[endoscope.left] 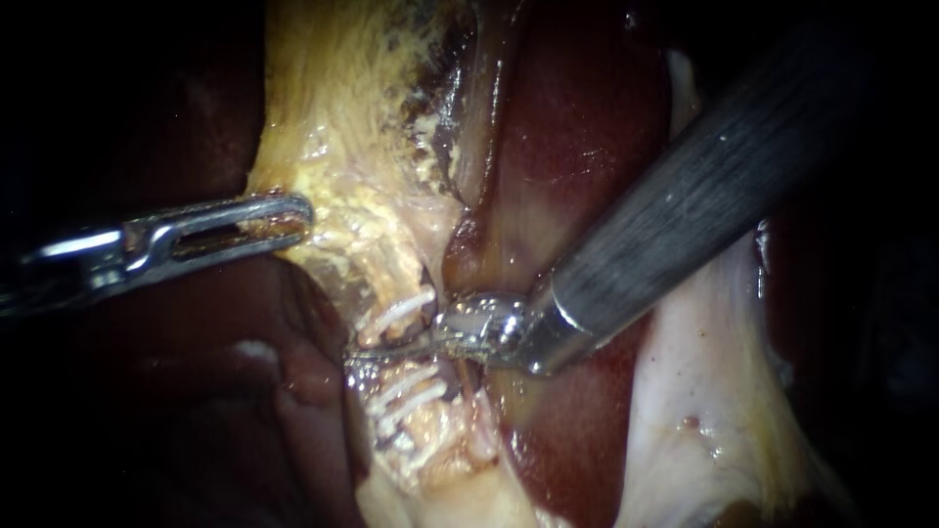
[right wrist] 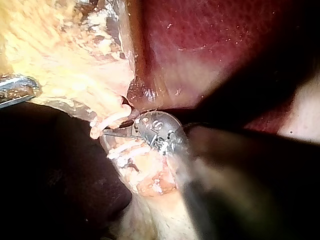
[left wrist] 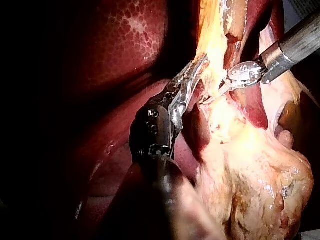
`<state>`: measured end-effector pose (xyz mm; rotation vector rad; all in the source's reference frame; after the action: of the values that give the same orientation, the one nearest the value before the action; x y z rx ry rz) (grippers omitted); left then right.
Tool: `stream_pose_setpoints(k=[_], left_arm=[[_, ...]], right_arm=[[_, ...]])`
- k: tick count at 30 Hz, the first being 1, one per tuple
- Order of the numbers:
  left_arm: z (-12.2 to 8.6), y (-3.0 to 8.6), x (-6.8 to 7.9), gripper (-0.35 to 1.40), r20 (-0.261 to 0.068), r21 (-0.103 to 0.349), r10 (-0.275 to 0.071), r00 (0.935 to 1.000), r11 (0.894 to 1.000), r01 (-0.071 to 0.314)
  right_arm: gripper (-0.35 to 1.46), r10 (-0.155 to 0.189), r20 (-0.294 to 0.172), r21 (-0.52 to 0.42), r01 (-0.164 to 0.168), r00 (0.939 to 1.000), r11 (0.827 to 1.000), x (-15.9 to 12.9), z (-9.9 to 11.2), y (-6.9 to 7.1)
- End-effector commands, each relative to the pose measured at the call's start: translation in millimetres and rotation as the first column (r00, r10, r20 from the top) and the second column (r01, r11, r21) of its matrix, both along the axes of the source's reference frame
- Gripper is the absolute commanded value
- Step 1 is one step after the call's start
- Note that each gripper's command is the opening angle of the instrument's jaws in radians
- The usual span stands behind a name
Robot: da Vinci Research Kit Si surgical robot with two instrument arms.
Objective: Go back from the cut left tube
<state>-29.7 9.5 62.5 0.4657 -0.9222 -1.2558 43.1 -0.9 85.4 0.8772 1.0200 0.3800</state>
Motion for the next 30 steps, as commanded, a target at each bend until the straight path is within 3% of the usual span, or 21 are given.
stream_pose_setpoints(k=[1, 6, 9, 11, 14, 23, 26, 30], left_arm=[[-0.2, 0.0, 0.0, -0.35, 0.0, 0.0, 0.0, 1.0, 1.0, 0.0], [-0.3, -0.1, -0.2, -0.35, 0.002, 0.001, 0.002, 1.0, 1.0, -0.002], [-0.3, -0.1, -0.2, -0.35, 0.002, 0.001, 0.002, 1.0, 1.0, -0.002], [-0.3, -0.1, -0.2, -0.35, 0.002, 0.001, 0.002, 1.0, 1.0, -0.002], [-0.3, -0.1, -0.2, -0.35, 0.002, 0.001, 0.002, 1.0, 1.0, -0.002], [-0.2, 0.0, -0.1, -0.35, 0.003, 0.001, 0.004, 1.0, 1.0, -0.004], [0.0, 0.1, 0.1, -0.35, 0.003, 0.001, 0.005, 1.0, 1.0, -0.005], [0.2, 0.2, 0.2, -0.35, 0.005, 0.001, 0.007, 1.0, 1.0, -0.007]], right_arm=[[-0.35, -0.001, -0.001, 0.0, 0.001, 1.0, 1.0, -0.1, 0.0, 0.0], [-0.35, -0.003, -0.003, 0.0, 0.003, 1.0, 1.0, -0.5, -0.2, -0.1], [0.67, 0.0, -0.001, -0.002, 0.0, 1.0, 1.0, -0.8, -0.4, -0.2], [1.04, 0.022, 0.012, -0.015, -0.022, 0.9997, 1.0, -0.9, -0.6, -0.3], [1.14, 0.022, 0.012, -0.014, -0.022, 0.9997, 1.0, -1.1, -1.0, -0.3], [1.19, 0.014, 0.003, -0.022, -0.014, 0.9999, 1.0, -1.9, -1.9, -0.6], [1.25, -0.014, -0.049, -0.099, 0.009, 0.9987, 0.995, -3.2, -2.9, -1.0], [1.33, -0.059, -0.13, -0.237, 0.026, 0.9897, 0.971, -5.9, -5.0, -1.1]])
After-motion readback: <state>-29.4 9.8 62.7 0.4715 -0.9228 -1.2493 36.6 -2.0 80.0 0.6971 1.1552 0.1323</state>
